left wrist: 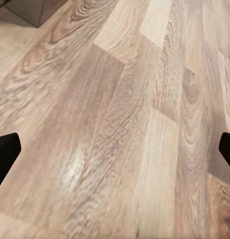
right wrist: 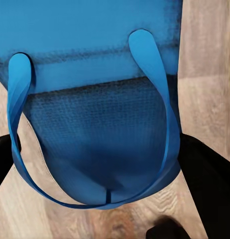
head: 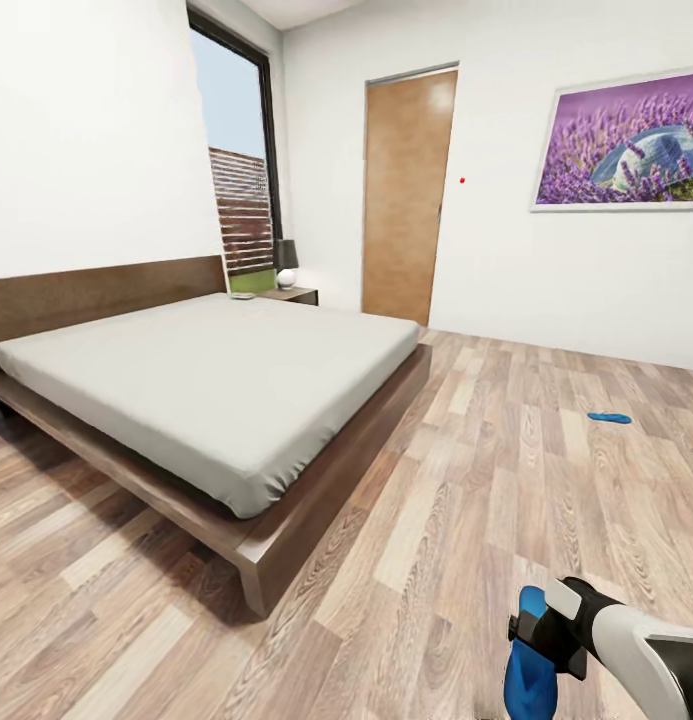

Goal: In the bedroom, move the book from the bed onto either nightstand, and place the two sandals side by side next to the bed.

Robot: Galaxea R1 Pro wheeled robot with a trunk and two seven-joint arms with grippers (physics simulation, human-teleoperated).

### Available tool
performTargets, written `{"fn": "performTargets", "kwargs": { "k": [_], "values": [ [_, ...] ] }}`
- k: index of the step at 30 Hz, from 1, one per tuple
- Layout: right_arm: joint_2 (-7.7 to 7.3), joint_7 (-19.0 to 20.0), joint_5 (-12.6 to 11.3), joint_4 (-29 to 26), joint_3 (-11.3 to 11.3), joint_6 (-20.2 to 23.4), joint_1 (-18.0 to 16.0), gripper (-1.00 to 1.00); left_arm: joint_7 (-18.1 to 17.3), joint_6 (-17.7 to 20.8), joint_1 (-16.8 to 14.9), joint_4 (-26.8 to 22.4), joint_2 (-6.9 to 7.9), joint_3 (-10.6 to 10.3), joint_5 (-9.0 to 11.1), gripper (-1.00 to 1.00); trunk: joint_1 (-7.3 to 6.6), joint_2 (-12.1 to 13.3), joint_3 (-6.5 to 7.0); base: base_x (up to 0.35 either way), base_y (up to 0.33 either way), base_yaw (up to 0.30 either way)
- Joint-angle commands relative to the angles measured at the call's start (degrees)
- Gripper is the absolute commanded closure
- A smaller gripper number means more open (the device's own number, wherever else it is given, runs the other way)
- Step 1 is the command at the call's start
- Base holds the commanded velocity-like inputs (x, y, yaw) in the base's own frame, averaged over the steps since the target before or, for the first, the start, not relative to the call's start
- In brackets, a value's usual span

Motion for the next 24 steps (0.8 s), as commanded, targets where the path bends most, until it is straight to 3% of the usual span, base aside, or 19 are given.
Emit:
{"fn": "performTargets", "kwargs": {
  "k": [1, 24],
  "values": [
    [0.01, -0.36, -0.41, 0.06, -0.08, 0.01, -0.07, 1.0, -0.4, 0.0, -0.02, 0.06, 0.02, -0.19, 0.59, -1.0, -0.01, -0.03, -0.06, 0.0, 0.0, -0.234],
    [0.01, -0.36, -0.41, 0.06, -0.08, 0.01, -0.07, 1.0, -0.4, 0.0, -0.02, 0.06, 0.02, -0.19, 0.59, -1.0, -0.01, -0.03, -0.06, 0.0, 0.0, -0.23]
  ]
}}
